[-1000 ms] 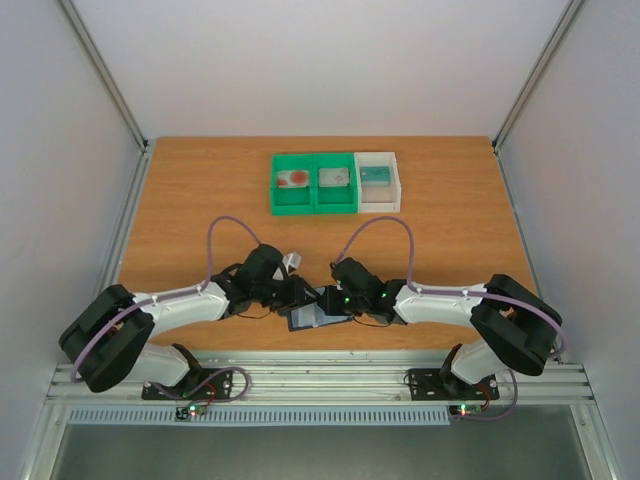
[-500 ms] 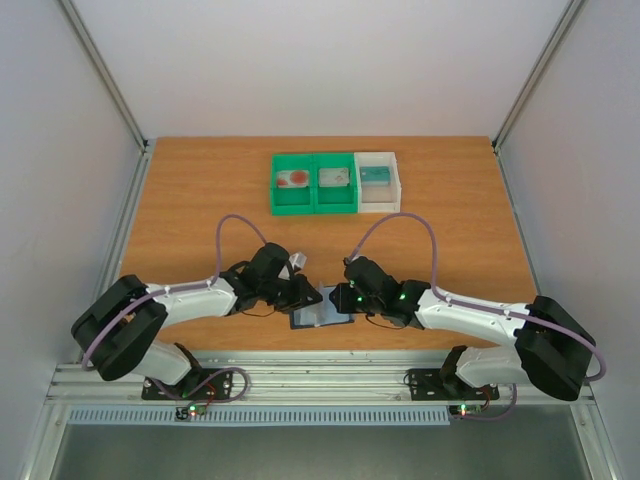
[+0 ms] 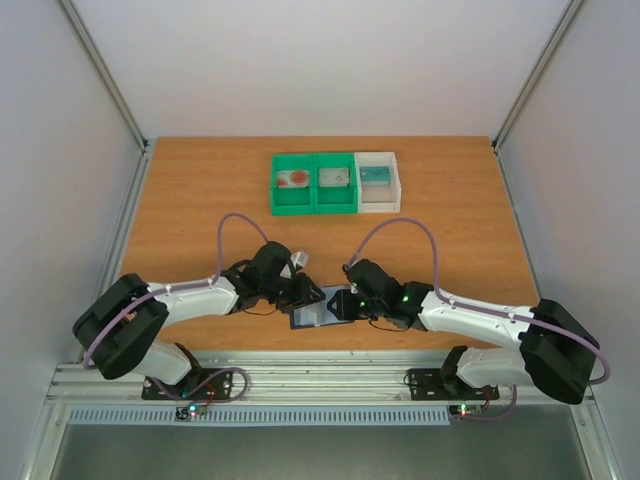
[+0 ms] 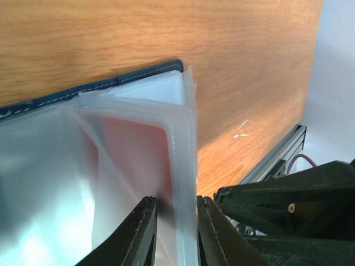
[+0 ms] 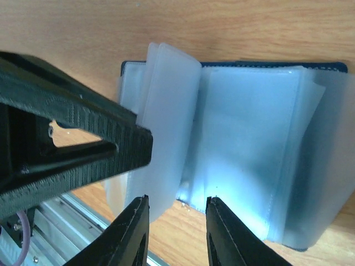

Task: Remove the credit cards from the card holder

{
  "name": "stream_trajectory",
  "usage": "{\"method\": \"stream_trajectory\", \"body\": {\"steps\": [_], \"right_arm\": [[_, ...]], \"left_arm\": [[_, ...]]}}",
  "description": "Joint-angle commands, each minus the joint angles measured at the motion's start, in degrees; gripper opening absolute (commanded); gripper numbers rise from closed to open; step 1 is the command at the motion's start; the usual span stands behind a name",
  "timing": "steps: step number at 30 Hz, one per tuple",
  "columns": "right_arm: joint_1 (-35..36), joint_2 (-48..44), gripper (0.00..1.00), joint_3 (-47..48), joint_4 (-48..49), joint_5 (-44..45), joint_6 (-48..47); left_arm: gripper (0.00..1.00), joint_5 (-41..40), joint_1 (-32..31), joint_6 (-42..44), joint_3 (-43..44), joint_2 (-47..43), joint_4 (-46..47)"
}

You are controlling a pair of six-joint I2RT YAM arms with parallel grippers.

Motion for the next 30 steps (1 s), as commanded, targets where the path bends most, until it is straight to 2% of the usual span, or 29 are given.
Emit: {"method": "stream_trajectory", "body": {"steps": [1,8,15,18,23,30], "right_arm": [[0.19,-3.28,0.3,-0.99,-2.05,-1.04,0.03],[0.18,-7.01,0.38,-0.77,-8.52,0.73,-0.29],[0.19,-7.1,0.3,-0.53,-8.49,0.75,0.02],[0.19,-5.53,0.31,-0.05,-7.32,0.89,0.01],[0.11,0.12,0.34,1.29,-5.51,0.05,-0.06],[-0.02,2.19,0.36,2.13,-6.43,4.82,-2.41]], "left_arm": [[0.19,0.32,-0.36,-0.05,2.66,0.87,1.41],[0.22,0.78,-1.09,-0.37,4.62,2.35,2.01],[0.18,-1.48,-1.21,-0.47,3.75,1.34,-0.58],[0.18,-4.04,-1.23,0.72,3.4,-0.23,-4.45],[0.19,-5.04,-1.23,1.15,1.7,-0.57,-4.57],[0.23,-4.94,-1.19,-0.08,-0.61,-0.28,-2.61]]}}
